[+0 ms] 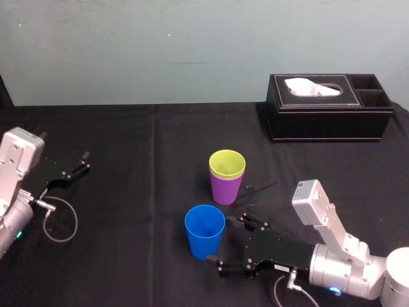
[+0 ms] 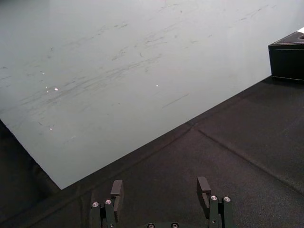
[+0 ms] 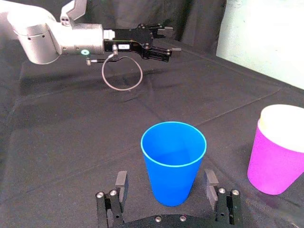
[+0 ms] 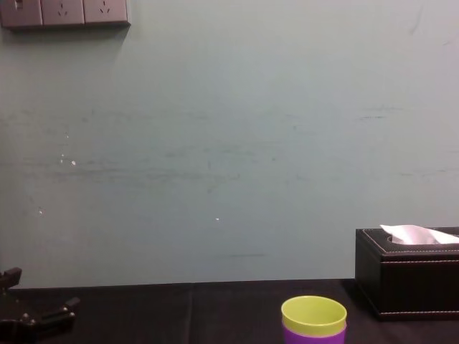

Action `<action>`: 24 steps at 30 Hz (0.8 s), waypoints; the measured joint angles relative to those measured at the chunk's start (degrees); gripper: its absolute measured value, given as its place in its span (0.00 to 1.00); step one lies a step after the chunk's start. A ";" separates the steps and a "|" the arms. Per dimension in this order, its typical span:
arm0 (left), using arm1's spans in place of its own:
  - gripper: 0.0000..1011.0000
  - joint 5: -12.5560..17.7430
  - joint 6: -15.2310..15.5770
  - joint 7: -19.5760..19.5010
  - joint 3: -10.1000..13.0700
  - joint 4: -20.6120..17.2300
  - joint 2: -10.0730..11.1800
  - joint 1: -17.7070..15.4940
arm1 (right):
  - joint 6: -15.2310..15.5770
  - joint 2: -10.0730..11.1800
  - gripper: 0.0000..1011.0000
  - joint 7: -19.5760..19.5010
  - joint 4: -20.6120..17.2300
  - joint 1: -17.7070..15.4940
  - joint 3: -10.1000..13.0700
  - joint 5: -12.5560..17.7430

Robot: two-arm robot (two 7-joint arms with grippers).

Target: Stack the three plastic cups sequentially using one hand.

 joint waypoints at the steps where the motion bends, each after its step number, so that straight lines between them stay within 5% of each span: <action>1: 1.00 0.00 0.00 0.00 0.00 0.00 0.00 0.00 | 0.05 -0.02 0.99 0.00 0.08 0.12 -0.08 0.01; 24: 1.00 0.00 0.00 0.00 0.00 0.00 0.00 0.00 | 0.23 -1.67 0.99 -0.48 2.93 3.55 -1.82 -0.70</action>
